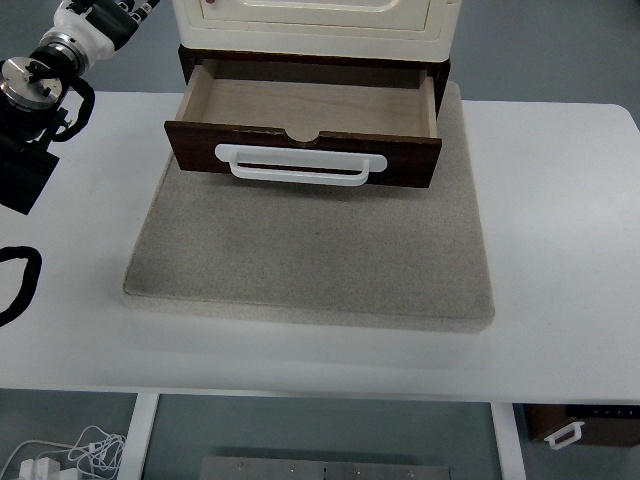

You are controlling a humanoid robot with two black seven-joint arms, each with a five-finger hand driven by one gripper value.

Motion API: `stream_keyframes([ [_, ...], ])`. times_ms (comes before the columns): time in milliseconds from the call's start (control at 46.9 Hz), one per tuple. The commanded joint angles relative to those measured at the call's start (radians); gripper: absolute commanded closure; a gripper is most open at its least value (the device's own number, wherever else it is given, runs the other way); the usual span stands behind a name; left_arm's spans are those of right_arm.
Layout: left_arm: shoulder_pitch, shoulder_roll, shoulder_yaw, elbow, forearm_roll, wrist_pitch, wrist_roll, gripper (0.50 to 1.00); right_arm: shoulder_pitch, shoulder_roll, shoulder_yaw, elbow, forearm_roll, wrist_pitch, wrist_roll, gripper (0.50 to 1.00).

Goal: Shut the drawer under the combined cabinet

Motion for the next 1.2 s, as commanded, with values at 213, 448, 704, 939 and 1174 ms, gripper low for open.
stream_keyframes([
  [213, -0.004, 0.003, 0.000, -0.001, 0.001, 0.000, 0.005, 0.504, 0.000, 0.000, 0.000, 0.000, 0.000, 0.000, 0.000, 0.548],
  [448, -0.009, 0.008, -0.002, 0.010, -0.004, -0.009, 0.005, 0.504, 0.000, 0.000, 0.000, 0.000, 0.000, 0.000, 0.000, 0.548],
  [704, -0.006, 0.017, -0.002, 0.013, -0.004, -0.009, -0.002, 0.501, 0.000, 0.000, 0.000, 0.000, 0.000, 0.000, 0.000, 0.548],
  [939, 0.000, 0.017, 0.000, 0.017, -0.001, -0.012, -0.002, 0.504, 0.000, 0.000, 0.000, 0.000, 0.000, 0.000, 0.000, 0.548],
  [1174, 0.008, 0.015, -0.002, 0.017, 0.004, -0.012, -0.002, 0.504, 0.000, 0.000, 0.000, 0.000, 0.000, 0.000, 0.000, 0.548],
])
